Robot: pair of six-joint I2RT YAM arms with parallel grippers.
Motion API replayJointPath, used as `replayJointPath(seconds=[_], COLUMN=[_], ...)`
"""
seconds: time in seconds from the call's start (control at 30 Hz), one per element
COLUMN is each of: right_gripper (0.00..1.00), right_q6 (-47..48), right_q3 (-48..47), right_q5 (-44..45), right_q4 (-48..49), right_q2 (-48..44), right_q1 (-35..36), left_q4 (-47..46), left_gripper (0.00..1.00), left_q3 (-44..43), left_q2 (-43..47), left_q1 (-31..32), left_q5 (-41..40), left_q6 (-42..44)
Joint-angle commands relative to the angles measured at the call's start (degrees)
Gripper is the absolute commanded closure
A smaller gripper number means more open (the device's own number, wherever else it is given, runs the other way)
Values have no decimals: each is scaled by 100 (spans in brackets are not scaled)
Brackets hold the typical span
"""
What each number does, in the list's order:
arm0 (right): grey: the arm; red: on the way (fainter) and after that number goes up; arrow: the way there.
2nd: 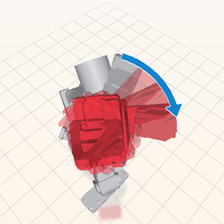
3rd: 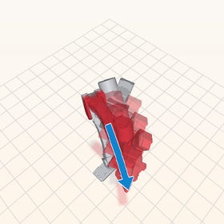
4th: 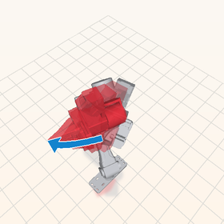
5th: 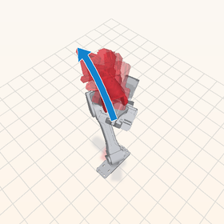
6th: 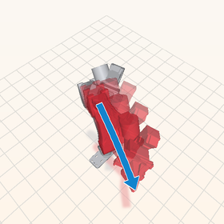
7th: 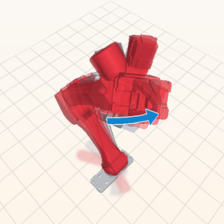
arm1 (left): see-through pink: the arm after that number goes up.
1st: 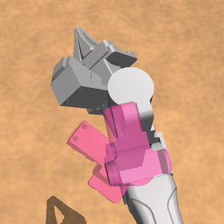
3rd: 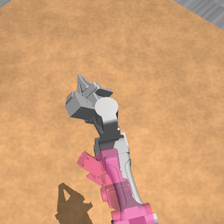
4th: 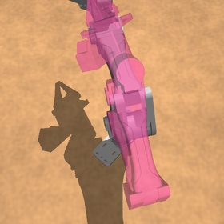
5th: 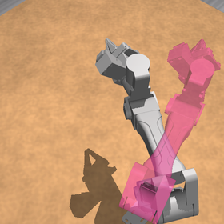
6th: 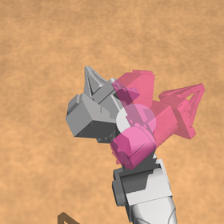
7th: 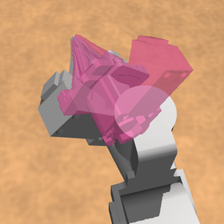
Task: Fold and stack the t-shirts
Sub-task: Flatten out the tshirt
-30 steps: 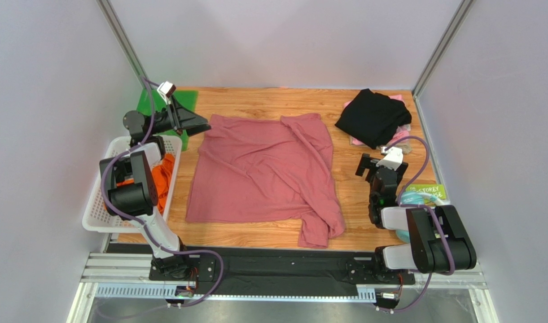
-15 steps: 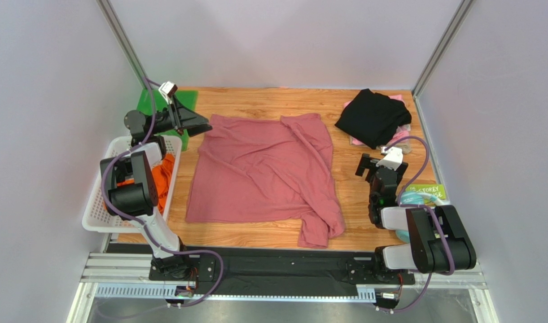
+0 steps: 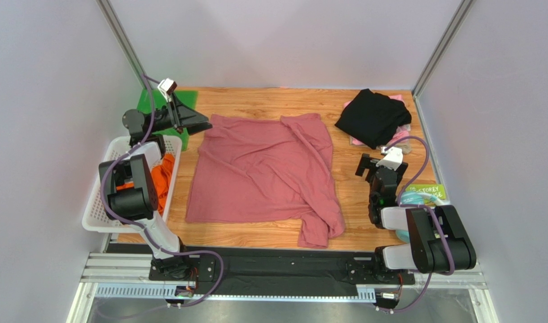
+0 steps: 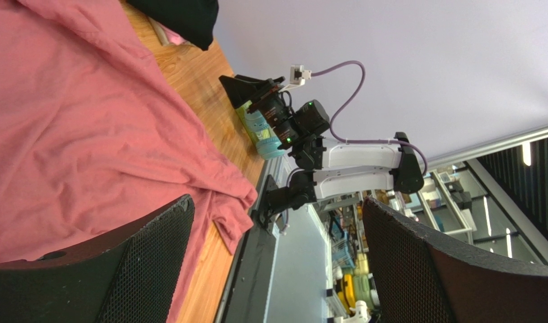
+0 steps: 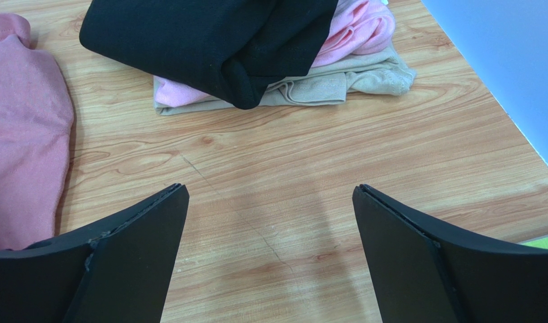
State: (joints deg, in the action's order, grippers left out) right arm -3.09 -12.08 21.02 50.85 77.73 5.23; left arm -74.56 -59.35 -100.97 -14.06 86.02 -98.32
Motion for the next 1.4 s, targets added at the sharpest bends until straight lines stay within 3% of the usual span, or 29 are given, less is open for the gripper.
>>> replayJointPath(seconds=[0.0, 0.23, 0.37, 0.5, 0.57, 0.63, 0.7, 0.83, 1.0, 1.13, 1.37], right_gripper=[0, 0, 0, 0, 0, 0, 0, 0, 0, 0, 0], right_q6=[-33, -33, -25, -33, -25, -25, -25, -25, -33, -25, -25], right_q3=[-128, -128, -128, -128, -128, -137, -128, -120, -128, -137, -128], right_q5=[148, 148, 140, 148, 157, 149, 148, 140, 148, 140, 140], right_q4=[347, 347, 347, 355, 347, 347, 347, 347, 347, 347, 347], right_q2=[-39, -48, -39, -48, -48, -48, -48, -65, -48, -39, -48], right_q1=[30, 21, 22, 30, 21, 22, 30, 21, 30, 30, 30], left_q4=[-1324, -1324, -1324, -1324, -1324, -1315, -1315, -1324, -1324, -1333, -1324], left_gripper=[0, 0, 0, 0, 0, 0, 0, 1, 0, 1, 1], left_q3=[99, -251, -629, -2191, -3368, -4186, -4286, -3612, -2664, -1792, -272], left_q2=[525, 596, 404, -676, -1379, -1732, -1760, -1532, -1111, -653, 269], left_q1=[211, 316, 885, 1389, 1800, 2012, 2328, 2207, 1179, 941, 379], left_q5=[1312, 1382, 1470, 1400, 1461, 1532, 1549, 1558, 1550, 1532, 1541], left_q6=[24, -493, -880, -2056, -2679, -2578, -2464, -2008, -1068, 547, 2418])
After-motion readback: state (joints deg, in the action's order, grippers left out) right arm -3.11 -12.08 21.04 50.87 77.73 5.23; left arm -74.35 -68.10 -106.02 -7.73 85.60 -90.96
